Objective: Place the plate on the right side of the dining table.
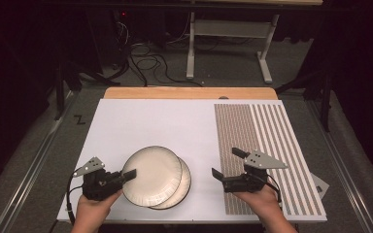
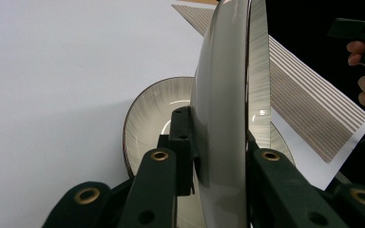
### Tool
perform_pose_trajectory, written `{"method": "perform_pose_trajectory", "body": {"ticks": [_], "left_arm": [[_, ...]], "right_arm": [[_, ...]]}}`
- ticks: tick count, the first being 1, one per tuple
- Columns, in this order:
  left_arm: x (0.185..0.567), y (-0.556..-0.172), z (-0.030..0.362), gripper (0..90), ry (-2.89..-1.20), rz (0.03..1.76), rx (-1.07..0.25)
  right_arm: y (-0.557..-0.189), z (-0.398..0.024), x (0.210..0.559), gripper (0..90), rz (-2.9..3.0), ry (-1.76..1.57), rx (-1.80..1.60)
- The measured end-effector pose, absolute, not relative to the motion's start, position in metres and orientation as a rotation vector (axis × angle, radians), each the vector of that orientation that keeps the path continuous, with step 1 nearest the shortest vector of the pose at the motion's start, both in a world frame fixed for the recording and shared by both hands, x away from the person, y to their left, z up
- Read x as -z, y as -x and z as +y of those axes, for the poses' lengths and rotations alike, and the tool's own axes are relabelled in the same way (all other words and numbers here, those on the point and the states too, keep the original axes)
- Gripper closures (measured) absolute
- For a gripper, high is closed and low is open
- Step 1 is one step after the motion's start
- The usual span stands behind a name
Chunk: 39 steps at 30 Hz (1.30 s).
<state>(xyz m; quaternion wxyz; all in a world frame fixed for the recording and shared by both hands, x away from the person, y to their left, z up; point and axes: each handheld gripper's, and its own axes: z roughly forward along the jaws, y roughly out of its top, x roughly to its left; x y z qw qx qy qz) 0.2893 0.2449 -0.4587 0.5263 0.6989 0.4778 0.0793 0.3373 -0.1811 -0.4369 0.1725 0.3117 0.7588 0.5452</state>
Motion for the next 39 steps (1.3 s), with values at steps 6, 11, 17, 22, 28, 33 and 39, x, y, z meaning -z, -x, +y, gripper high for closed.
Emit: {"method": "perform_pose_trajectory", "body": {"ticks": [6,11,17,22,28,33,39], "left_arm": [[0.459,-0.289,0.245,78.1,-1.671,1.140,-0.190],[0.459,-0.289,0.245,78.1,-1.673,1.137,-0.192],[0.459,-0.290,0.245,78.1,-1.674,1.135,-0.190],[0.459,-0.290,0.245,78.1,-1.676,1.134,-0.190],[0.459,-0.290,0.245,78.1,-1.678,1.130,-0.192],[0.459,-0.291,0.244,78.1,-1.673,1.132,-0.189],[0.459,-0.291,0.244,78.1,-1.675,1.132,-0.191]], "right_arm": [[-0.349,-0.164,0.440,1.9,2.186,-0.882,-1.564],[-0.355,-0.149,0.442,4.1,2.210,-0.876,-1.573],[-0.361,-0.133,0.448,9.8,2.268,-0.879,-1.586],[-0.366,-0.120,0.454,12.2,2.320,-0.890,-1.587],[-0.371,-0.103,0.461,14.0,2.378,-0.881,-1.586],[-0.371,-0.091,0.468,15.3,2.419,-0.905,-1.617],[-0.368,-0.073,0.480,17.8,2.495,-0.893,-1.597]]}}
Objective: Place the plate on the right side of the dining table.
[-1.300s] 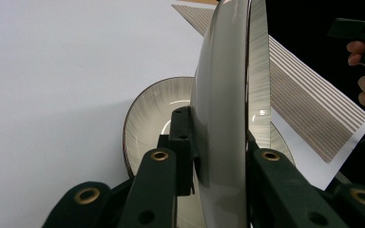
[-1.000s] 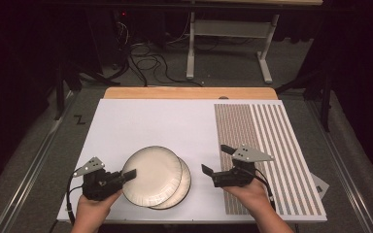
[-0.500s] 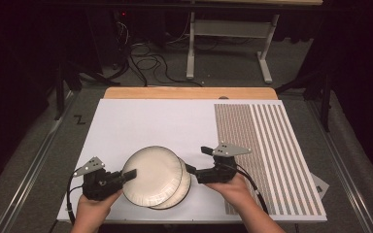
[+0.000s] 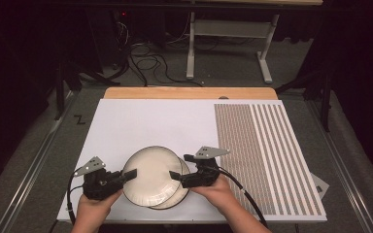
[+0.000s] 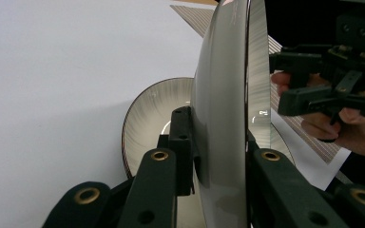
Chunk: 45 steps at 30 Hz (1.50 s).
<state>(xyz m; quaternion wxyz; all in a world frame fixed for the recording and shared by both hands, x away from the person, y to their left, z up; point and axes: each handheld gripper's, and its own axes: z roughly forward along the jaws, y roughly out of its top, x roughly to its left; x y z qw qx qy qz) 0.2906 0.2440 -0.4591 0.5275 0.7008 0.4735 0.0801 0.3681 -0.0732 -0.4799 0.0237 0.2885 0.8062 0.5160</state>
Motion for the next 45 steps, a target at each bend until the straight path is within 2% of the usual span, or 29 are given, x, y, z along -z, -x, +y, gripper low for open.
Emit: {"method": "perform_pose_trajectory", "body": {"ticks": [10,15,26,45], "left_arm": [[0.459,-0.290,0.244,78.1,-1.679,1.127,-0.196],[0.459,-0.290,0.244,78.1,-1.682,1.121,-0.202],[0.458,-0.289,0.243,78.2,-1.684,1.111,-0.207],[0.455,-0.287,0.242,78.5,-1.684,1.091,-0.217]], "right_arm": [[-0.366,-0.061,0.492,31.3,2.563,-0.908,-1.605],[-0.366,-0.060,0.496,45.4,2.590,-0.918,-1.635],[-0.372,-0.067,0.499,64.8,2.608,-0.978,-1.689],[-0.373,-0.080,0.492,80.3,2.606,-1.016,-1.776]]}}
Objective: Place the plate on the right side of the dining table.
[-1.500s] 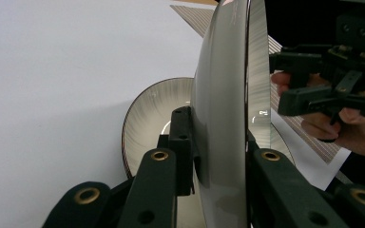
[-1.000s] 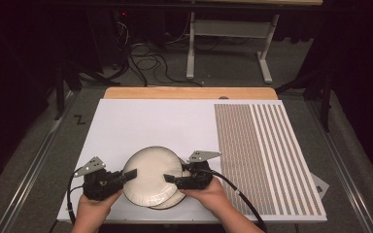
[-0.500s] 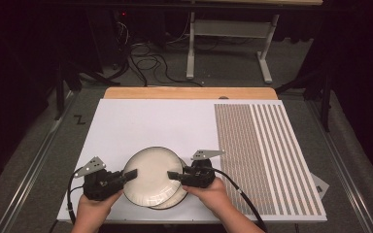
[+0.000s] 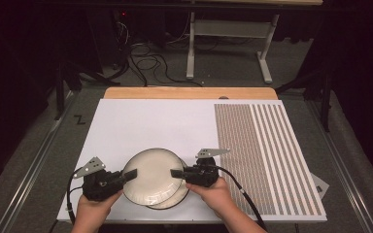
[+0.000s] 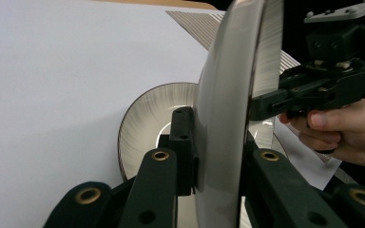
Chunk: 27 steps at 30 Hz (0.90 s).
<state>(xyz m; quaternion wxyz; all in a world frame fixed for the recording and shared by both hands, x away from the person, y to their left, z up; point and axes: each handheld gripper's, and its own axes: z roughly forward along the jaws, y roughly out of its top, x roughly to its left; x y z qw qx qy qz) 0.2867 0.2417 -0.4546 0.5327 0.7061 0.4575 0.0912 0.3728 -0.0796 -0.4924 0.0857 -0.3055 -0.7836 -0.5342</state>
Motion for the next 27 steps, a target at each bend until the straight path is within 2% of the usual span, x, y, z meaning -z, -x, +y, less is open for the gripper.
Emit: {"method": "perform_pose_trajectory", "body": {"ticks": [27], "left_arm": [[0.449,-0.289,0.226,78.0,-1.660,1.024,-0.251]], "right_arm": [[-0.365,-0.099,0.465,81.7,-2.394,0.938,1.759]]}}
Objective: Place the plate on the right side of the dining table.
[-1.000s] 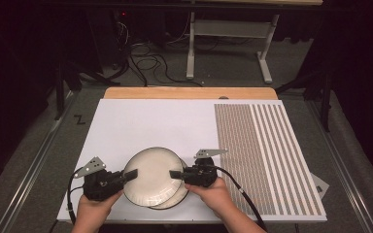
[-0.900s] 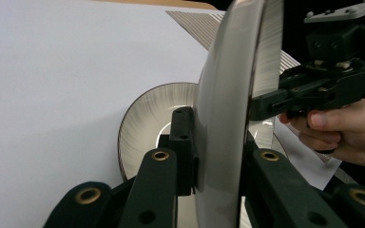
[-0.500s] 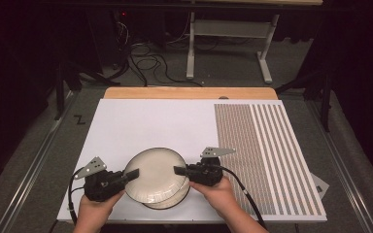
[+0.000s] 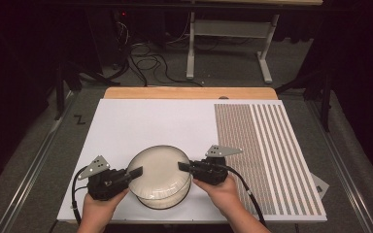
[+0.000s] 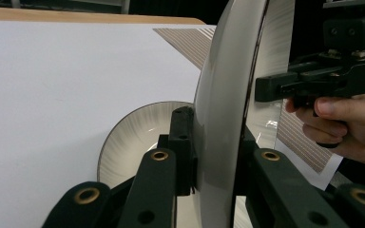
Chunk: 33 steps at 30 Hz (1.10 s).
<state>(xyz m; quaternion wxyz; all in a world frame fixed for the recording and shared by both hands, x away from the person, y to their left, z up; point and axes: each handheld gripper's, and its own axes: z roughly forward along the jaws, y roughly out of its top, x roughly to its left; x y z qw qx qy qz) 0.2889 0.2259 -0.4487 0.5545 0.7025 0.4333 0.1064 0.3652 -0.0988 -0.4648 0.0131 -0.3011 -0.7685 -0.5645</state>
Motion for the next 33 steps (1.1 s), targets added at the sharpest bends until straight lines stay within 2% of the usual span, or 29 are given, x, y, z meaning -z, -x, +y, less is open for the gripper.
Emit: {"method": "perform_pose_trajectory", "body": {"ticks": [10,33], "left_arm": [[0.440,-0.301,0.207,77.5,-1.675,0.994,-0.249],[0.427,-0.338,0.139,77.4,-1.690,0.897,-0.215]], "right_arm": [[-0.365,-0.118,0.449,82.4,-2.444,0.944,1.807],[-0.372,-0.190,0.428,82.3,-2.482,1.079,1.863]]}}
